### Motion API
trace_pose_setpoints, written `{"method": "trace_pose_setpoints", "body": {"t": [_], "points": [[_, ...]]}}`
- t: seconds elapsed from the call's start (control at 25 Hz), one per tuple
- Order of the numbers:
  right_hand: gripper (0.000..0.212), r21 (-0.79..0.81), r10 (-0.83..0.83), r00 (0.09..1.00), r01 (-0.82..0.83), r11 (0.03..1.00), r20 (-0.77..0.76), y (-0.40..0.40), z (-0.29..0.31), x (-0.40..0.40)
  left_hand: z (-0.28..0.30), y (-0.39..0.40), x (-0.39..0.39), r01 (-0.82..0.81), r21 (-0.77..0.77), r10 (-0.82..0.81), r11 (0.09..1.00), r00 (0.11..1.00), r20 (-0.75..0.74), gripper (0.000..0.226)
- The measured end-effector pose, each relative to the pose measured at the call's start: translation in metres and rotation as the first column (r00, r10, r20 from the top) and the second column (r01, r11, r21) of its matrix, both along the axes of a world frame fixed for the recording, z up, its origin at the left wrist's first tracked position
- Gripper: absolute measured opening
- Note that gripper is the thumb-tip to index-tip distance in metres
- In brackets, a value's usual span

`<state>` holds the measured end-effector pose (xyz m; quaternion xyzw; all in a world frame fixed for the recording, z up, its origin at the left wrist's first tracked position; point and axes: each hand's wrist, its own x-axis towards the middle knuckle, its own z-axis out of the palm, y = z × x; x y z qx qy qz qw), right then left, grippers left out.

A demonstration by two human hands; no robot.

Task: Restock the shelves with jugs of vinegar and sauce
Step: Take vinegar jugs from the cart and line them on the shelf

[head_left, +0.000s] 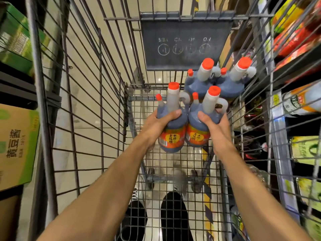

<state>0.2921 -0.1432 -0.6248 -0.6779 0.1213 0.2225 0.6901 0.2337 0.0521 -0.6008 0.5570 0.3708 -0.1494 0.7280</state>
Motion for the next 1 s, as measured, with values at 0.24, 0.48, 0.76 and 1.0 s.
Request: {"method": "trace_pose_setpoints", "body": {"t": [0.24, 0.48, 0.76, 1.0], "points": [[0.088, 0.107, -0.13, 0.973, 0.153, 0.983, -0.192, -0.003, 0.024, -0.033, 0.033, -0.005, -0.024, 0.071, -0.202, -0.107, 0.977, 0.979, -0.173, 0.063], [0.084, 0.21, -0.049, 0.921, 0.139, 0.968, -0.387, -0.018, 0.11, -0.074, 0.121, -0.004, -0.045, 0.14, -0.326, -0.202, 0.935, 0.966, -0.163, 0.032], [0.073, 0.277, -0.108, 0.927, 0.216, 0.936, -0.36, -0.01, 0.254, -0.133, 0.251, 0.008, -0.079, 0.296, -0.313, -0.314, 0.903, 0.949, -0.008, 0.022], [0.043, 0.263, -0.307, 0.942, 0.333, 0.905, -0.136, -0.002, 0.397, -0.209, 0.373, 0.005, -0.12, 0.449, -0.275, -0.429, 0.85, 0.893, 0.133, 0.037]]}}
